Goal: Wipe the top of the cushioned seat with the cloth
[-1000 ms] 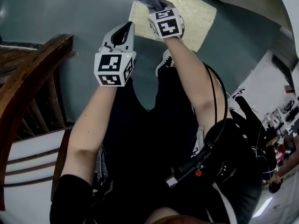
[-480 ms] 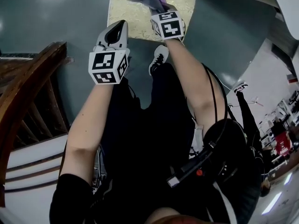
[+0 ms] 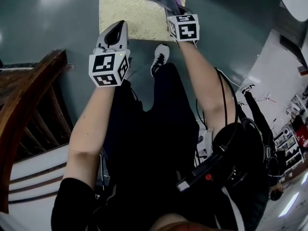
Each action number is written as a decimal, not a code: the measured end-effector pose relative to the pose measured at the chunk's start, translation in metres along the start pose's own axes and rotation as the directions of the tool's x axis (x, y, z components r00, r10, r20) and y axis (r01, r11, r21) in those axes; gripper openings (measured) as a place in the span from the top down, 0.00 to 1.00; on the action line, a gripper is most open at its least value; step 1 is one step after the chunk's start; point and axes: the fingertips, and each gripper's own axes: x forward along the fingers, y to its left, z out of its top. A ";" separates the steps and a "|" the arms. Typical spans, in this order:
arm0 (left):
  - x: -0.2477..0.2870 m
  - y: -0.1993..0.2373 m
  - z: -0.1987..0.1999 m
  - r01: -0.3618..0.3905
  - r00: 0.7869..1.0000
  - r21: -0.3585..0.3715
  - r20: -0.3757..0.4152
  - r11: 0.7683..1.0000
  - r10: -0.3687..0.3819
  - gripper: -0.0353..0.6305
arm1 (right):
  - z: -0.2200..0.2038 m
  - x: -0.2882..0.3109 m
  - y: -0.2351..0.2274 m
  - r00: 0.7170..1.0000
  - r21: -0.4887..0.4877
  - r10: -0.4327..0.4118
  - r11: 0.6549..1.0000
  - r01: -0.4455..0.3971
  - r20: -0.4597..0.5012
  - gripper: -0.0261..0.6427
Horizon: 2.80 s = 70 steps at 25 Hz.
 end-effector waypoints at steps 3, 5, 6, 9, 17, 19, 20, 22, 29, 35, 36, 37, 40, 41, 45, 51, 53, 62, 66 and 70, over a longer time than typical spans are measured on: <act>0.001 -0.004 0.000 0.009 1.000 -0.007 -0.002 1.000 -0.009 0.94 | -0.006 -0.009 -0.017 0.999 0.036 -0.035 0.999 0.035 0.007 0.92; -0.001 -0.002 -0.001 0.008 1.000 -0.020 0.000 1.000 -0.008 0.94 | -0.009 -0.013 -0.024 0.998 0.042 -0.068 0.997 0.068 0.005 0.92; -0.003 0.000 -0.002 0.005 1.000 -0.022 -0.001 1.000 -0.005 0.94 | -0.012 -0.016 -0.027 0.996 0.032 -0.088 0.996 0.088 -0.003 0.92; -0.007 0.008 -0.005 0.009 1.000 -0.012 -0.003 1.000 -0.009 0.94 | -0.021 -0.024 -0.039 0.986 0.005 -0.162 0.987 0.163 -0.042 0.92; -0.036 0.048 -0.006 0.021 1.000 -0.017 -0.001 1.000 -0.021 0.94 | 0.028 -0.048 0.043 0.994 -0.025 -0.102 0.994 0.103 0.046 0.92; -0.048 0.063 -0.003 0.020 1.000 -0.029 0.009 0.999 -0.020 0.94 | 0.044 -0.048 0.083 0.996 -0.037 -0.059 0.997 0.062 0.066 0.92; -0.054 0.073 -0.002 0.017 1.000 -0.037 0.016 0.999 -0.016 0.94 | 0.049 -0.046 0.105 0.997 -0.043 -0.040 0.998 0.043 0.068 0.92; -0.067 0.099 0.000 -0.009 0.999 -0.056 0.030 0.998 0.011 0.94 | 0.055 -0.035 0.150 0.998 -0.054 0.002 0.999 0.001 0.055 0.92; -0.105 0.184 -0.010 -0.090 0.995 -0.083 0.037 0.992 0.094 0.94 | 0.075 0.030 0.274 0.990 -0.154 0.136 0.980 -0.129 0.033 0.92; -0.123 0.221 -0.046 -0.138 0.990 -0.142 0.009 0.980 0.141 0.94 | 0.055 0.085 0.317 0.987 -0.199 0.153 0.967 -0.161 -0.054 0.92; -0.123 0.221 -0.048 -0.133 0.991 -0.145 0.010 0.981 0.135 0.94 | 0.052 0.091 0.316 0.987 -0.210 0.142 0.965 -0.154 -0.070 0.92; -0.122 0.219 -0.052 -0.123 0.992 -0.146 0.011 0.982 0.126 0.94 | 0.048 0.096 0.313 0.988 -0.227 0.129 0.963 -0.146 -0.088 0.92; -0.118 0.212 -0.064 -0.104 0.995 -0.123 -0.007 0.987 0.104 0.94 | 0.031 0.101 0.301 0.987 -0.244 0.094 0.962 -0.125 -0.133 0.92; -0.116 0.211 -0.064 -0.103 0.995 -0.117 -0.012 0.988 0.103 0.94 | 0.028 0.102 0.296 0.986 -0.226 0.099 0.966 -0.127 -0.132 0.92; -0.107 0.196 -0.055 -0.105 0.994 -0.114 -0.002 0.988 0.105 0.94 | 0.030 0.094 0.282 0.985 -0.227 0.145 0.960 -0.162 -0.088 0.92; -0.087 0.156 -0.049 -0.073 0.997 -0.056 -0.014 0.996 0.073 0.94 | 0.023 0.074 0.246 0.985 -0.111 0.168 0.979 -0.172 -0.045 0.92; -0.081 0.140 -0.047 -0.058 0.998 -0.040 -0.015 0.998 0.057 0.94 | 0.016 0.067 0.231 0.986 -0.085 0.163 0.982 -0.166 -0.044 0.92; -0.051 0.074 -0.034 -0.006 0.999 0.015 -0.035 1.000 0.007 0.94 | -0.011 0.032 0.149 0.991 -0.004 0.126 0.992 -0.126 -0.033 0.92; -0.044 0.049 -0.033 0.022 0.999 0.046 -0.050 0.999 -0.020 0.94 | -0.023 0.017 0.123 0.993 0.031 0.115 0.993 -0.114 -0.020 0.92; -0.038 0.027 -0.031 0.034 0.998 0.066 -0.058 0.997 -0.030 0.94 | -0.033 0.003 0.094 0.995 0.068 0.098 0.993 -0.098 -0.006 0.92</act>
